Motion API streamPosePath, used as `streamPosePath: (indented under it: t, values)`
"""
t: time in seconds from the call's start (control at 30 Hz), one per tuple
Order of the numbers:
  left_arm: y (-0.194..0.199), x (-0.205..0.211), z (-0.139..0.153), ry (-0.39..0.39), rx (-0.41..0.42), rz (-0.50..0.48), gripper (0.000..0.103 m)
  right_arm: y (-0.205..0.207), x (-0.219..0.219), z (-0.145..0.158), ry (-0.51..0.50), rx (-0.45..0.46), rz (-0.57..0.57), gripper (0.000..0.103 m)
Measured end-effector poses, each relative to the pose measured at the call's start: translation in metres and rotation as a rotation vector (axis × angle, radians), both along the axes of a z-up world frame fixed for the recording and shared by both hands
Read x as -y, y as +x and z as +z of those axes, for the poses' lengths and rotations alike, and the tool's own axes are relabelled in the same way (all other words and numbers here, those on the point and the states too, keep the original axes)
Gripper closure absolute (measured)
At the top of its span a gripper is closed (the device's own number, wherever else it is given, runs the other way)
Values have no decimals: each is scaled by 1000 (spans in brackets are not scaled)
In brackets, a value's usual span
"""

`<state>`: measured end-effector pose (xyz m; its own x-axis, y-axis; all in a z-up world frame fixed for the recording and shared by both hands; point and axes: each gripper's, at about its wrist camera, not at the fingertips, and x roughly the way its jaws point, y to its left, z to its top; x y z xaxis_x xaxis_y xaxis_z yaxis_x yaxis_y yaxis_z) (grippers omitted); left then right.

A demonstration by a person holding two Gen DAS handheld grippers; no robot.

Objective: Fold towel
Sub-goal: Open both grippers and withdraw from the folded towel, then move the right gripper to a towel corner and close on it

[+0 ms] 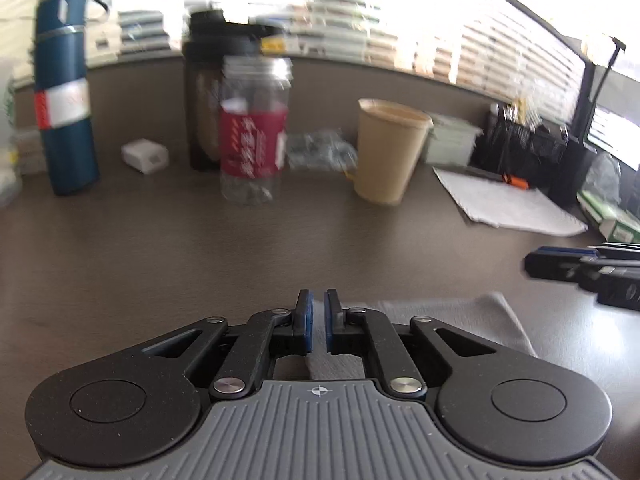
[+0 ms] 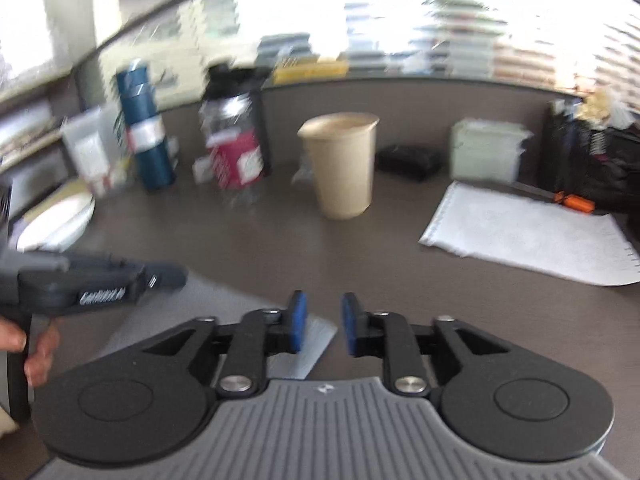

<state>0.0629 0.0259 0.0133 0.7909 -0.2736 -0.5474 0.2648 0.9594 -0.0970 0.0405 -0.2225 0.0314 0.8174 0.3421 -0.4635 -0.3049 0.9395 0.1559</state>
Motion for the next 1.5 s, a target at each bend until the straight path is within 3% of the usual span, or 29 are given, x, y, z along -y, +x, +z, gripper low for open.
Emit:
streamPosePath:
  t: [0.13, 0.27, 0.37, 0.6, 0.8, 0.97, 1.07, 1.17, 1.5]
  values:
    - [-9, -4, 11, -50, 17, -37, 92, -2, 3, 3, 40, 12, 20, 73]
    - [-7, 12, -3, -6, -57, -120, 91, -1, -32, -11, -31, -47, 153, 74]
    - [-5, 18, -11, 29, -79, -134, 89, 2, -39, -20, -91, -78, 135, 74]
    - [-8, 12, -9, -2, -77, -119, 89, 2, -18, -23, -90, -101, 52, 77]
    - [-66, 26, 13, -38, -1, -190, 89, -14, -12, -13, -62, -27, 76, 78]
    - [-128, 59, 1, -108, -50, -386, 88, -9, -28, -18, -123, -32, 124, 78]
    - [-143, 80, -7, -63, -78, -451, 85, -8, -37, -24, -173, -52, 159, 77]
    - [-149, 84, -13, -42, -108, -444, 86, -14, -35, -25, -194, -52, 160, 78]
    - [-176, 46, -13, -102, -152, -412, 86, -47, -16, -25, -204, -64, 152, 78]
